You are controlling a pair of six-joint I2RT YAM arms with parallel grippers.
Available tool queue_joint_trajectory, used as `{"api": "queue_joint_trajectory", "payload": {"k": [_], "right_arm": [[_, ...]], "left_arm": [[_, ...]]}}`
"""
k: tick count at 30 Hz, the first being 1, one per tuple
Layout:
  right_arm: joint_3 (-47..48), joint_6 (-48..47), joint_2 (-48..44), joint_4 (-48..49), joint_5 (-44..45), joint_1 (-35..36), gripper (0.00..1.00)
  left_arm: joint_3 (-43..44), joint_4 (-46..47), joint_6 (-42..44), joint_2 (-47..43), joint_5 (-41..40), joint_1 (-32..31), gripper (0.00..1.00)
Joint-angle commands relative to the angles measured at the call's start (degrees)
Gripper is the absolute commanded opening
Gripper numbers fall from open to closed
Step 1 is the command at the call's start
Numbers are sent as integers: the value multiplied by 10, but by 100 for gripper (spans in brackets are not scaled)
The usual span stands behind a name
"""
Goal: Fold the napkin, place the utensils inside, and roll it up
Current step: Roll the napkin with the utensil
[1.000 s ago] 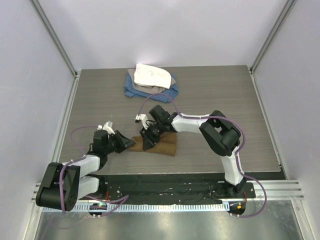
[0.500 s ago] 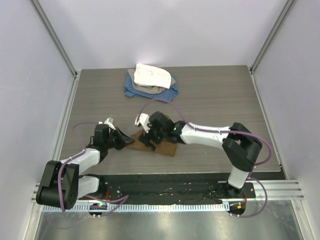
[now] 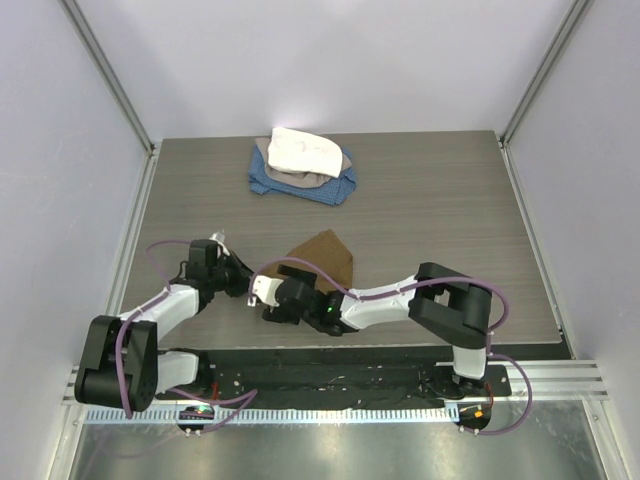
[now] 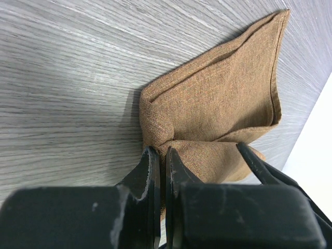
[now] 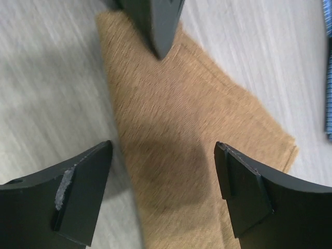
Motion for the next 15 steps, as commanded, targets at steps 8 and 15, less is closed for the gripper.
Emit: {"api": "queue_joint_trajectory", "payload": {"k": [8,15], "right_arm": [[23,-24,72,47,68,1,72],[47,35,57,-93,-110,-29,41]], "left_arm": [[14,-3,-8,29,67,31,0],[12,55,-12,68,109,38,1]]}}
